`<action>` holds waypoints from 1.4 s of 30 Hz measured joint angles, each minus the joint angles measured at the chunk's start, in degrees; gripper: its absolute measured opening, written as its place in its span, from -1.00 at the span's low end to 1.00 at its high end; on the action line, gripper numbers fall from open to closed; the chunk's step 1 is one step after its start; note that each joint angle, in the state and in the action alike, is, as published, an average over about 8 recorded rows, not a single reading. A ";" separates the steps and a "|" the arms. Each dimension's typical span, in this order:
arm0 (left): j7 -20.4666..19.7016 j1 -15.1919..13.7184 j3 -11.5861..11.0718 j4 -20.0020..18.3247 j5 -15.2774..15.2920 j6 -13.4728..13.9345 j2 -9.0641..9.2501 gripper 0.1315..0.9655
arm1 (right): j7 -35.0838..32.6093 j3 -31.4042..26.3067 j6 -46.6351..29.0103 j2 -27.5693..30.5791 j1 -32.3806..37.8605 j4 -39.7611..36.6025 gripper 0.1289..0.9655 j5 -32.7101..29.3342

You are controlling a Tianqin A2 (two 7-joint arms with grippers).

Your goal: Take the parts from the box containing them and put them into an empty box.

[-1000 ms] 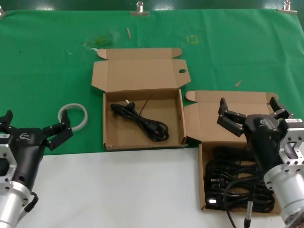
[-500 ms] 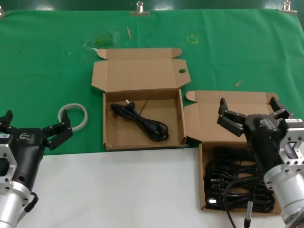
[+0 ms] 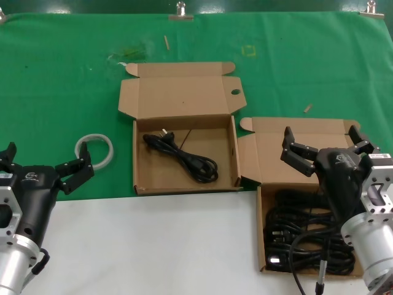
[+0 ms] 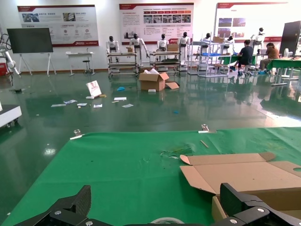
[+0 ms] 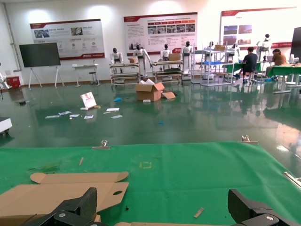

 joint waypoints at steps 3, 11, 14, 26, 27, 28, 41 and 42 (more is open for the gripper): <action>0.00 0.00 0.00 0.00 0.00 0.00 0.00 1.00 | 0.00 0.00 0.00 0.00 0.00 0.00 1.00 0.00; 0.00 0.00 0.00 0.00 0.00 0.00 0.00 1.00 | 0.00 0.00 0.00 0.00 0.00 0.00 1.00 0.00; 0.00 0.00 0.00 0.00 0.00 0.00 0.00 1.00 | 0.00 0.00 0.00 0.00 0.00 0.00 1.00 0.00; 0.00 0.00 0.00 0.00 0.00 0.00 0.00 1.00 | 0.00 0.00 0.00 0.00 0.00 0.00 1.00 0.00; 0.00 0.00 0.00 0.00 0.00 0.00 0.00 1.00 | 0.00 0.00 0.00 0.00 0.00 0.00 1.00 0.00; 0.00 0.00 0.00 0.00 0.00 0.00 0.00 1.00 | 0.00 0.00 0.00 0.00 0.00 0.00 1.00 0.00; 0.00 0.00 0.00 0.00 0.00 0.00 0.00 1.00 | 0.00 0.00 0.00 0.00 0.00 0.00 1.00 0.00; 0.00 0.00 0.00 0.00 0.00 0.00 0.00 1.00 | 0.00 0.00 0.00 0.00 0.00 0.00 1.00 0.00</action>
